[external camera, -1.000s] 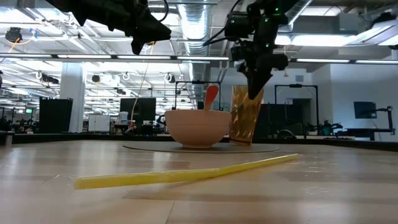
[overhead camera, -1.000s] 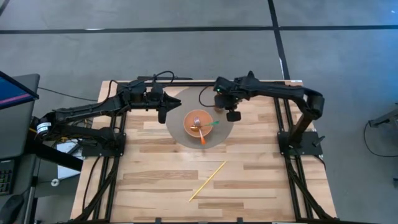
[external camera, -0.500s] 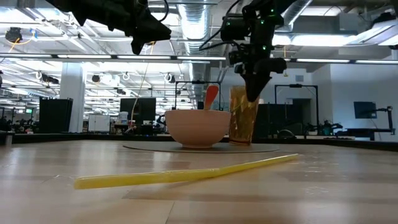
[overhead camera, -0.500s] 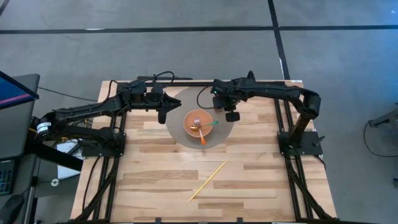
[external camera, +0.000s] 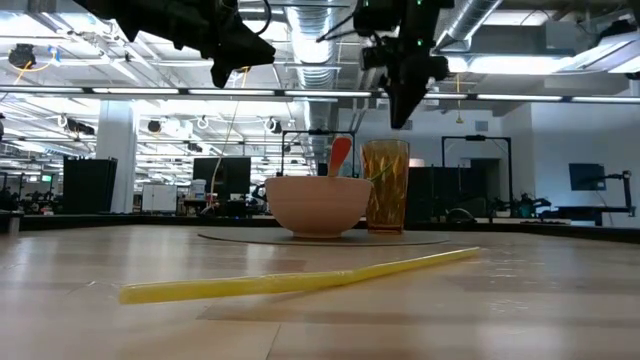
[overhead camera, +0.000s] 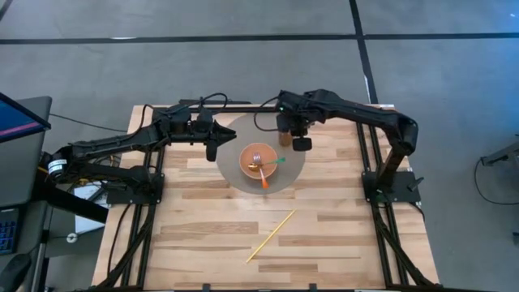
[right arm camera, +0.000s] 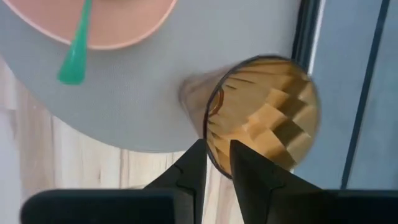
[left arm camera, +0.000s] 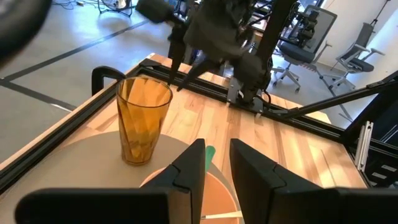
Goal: Pick & Place Utensil
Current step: Put the yellow straw into the brown cup on the gray table placemat
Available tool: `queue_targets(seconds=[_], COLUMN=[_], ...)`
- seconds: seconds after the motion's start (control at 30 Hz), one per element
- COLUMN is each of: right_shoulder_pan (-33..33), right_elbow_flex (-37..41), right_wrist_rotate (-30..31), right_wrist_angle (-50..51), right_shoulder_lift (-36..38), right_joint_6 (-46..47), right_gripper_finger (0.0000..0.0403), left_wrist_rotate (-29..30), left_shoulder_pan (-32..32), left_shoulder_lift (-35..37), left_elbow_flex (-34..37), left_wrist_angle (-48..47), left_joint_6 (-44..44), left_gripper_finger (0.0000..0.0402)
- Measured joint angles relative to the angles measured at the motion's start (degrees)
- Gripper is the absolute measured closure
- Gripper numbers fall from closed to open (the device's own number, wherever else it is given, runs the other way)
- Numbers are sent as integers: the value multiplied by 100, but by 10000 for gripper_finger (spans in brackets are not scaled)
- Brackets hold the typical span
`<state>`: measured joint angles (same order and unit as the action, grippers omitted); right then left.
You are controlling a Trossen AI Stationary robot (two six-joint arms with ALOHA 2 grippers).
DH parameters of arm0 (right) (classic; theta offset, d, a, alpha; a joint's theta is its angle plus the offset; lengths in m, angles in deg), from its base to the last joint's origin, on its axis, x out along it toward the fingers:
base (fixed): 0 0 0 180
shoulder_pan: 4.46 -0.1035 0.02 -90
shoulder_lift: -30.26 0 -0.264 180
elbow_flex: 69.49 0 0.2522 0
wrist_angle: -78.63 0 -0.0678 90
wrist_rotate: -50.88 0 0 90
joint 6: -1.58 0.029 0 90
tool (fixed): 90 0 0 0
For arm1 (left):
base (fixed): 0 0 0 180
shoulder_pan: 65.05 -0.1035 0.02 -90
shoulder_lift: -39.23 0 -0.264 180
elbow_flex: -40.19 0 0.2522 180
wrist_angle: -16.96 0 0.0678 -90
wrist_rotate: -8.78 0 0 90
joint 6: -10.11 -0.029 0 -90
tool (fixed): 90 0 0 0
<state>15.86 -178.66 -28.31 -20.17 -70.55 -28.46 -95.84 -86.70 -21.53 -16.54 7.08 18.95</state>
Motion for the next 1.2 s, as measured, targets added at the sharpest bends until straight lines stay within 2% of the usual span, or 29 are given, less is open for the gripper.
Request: queue_targets(seconds=[0.2,0.33,0.43,0.53,0.63,0.77,0.9,1.07,1.13,1.2], right_shoulder_pan=[-207,-520,-757,-987,-1207,-1429,-1711,-2094,-2185,-2204], right_elbow_flex=[-933,-1268,-992,4,1442,3544,5282,6599,6816,6902], right_wrist_rotate=[-23,-111,-972,-2100,-2576,-2535,-2566,-2497,-2274,-2125], right_wrist_angle=[846,1164,834,-340,-1732,-3904,-6038,-7958,-8535,-8688], right_shoulder_lift=[1,341,888,1727,2647,3703,4263,4319,4156,3994], right_joint_6=[1026,1600,1695,1448,1384,1642,2129,2167,2323,2663], right_gripper_finger=[339,339,339,339,340,340,340,340,340,337], left_wrist_rotate=[1,-91,-107,-106,-107,17,290,319,325,327], left_shoulder_pan=[2,117,344,630,941,1343,1578,1603,1568,1539], left_shoulder_lift=[-1,1,1,1,1,-1,1,1,3,3], left_elbow_flex=[0,131,335,551,740,847,848,848,848,850], left_wrist_angle=[-25,-2,9,8,86,113,177,267,298,341], left_joint_6=[0,0,0,-2,0,0,-1,-2,0,-2], left_gripper_finger=[326,326,326,326,326,326,326,326,326,326])
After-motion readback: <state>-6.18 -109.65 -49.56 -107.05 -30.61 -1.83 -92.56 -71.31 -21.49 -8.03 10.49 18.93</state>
